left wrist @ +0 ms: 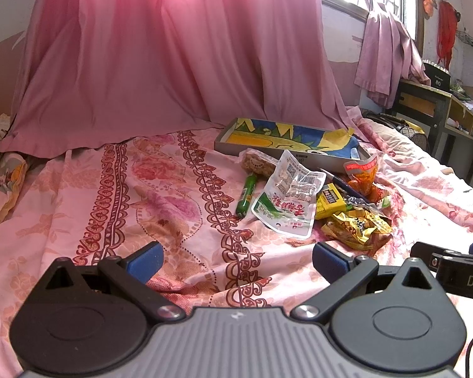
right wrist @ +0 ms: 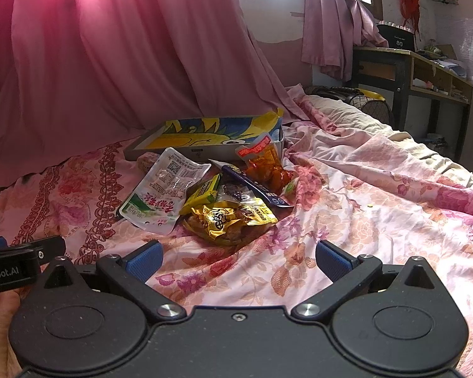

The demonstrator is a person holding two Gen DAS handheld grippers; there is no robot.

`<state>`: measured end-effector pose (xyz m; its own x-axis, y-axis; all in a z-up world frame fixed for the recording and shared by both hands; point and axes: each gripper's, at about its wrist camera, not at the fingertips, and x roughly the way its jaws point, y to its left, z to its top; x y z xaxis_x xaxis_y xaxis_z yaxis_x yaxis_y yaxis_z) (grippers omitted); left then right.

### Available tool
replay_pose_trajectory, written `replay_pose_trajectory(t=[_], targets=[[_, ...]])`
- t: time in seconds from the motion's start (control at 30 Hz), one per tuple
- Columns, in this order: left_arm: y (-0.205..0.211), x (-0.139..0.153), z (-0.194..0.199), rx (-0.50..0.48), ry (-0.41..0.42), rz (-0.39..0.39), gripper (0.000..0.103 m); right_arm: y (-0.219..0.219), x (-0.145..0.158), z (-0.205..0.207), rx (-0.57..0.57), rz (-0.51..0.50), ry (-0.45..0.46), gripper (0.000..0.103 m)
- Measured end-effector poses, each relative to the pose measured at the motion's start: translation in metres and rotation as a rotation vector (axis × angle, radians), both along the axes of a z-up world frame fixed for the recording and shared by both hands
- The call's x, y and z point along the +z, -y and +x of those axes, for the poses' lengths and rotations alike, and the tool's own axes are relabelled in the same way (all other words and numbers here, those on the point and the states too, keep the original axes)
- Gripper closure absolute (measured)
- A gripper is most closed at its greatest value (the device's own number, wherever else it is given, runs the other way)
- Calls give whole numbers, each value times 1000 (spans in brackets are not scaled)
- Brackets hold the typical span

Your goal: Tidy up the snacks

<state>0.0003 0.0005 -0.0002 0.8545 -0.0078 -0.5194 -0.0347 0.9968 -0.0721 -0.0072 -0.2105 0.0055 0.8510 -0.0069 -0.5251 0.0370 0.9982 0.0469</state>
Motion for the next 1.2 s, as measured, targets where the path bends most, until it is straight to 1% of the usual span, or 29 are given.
replay_pose_trajectory(t=[0.1, 0.57, 0.9, 1.2], targets=[[5, 1, -1, 1, -1, -2, 0, 0, 0, 0, 0, 0, -1, 1], [4, 2, 0, 0, -2, -3, 0, 0, 0, 0, 1, 0, -3, 1], [11, -5, -3, 1, -6, -4, 0, -1, -1, 1, 1, 1, -4, 1], [8, -6, -4, -1, -7, -7, 0, -1, -1, 1, 1, 0, -5, 1]])
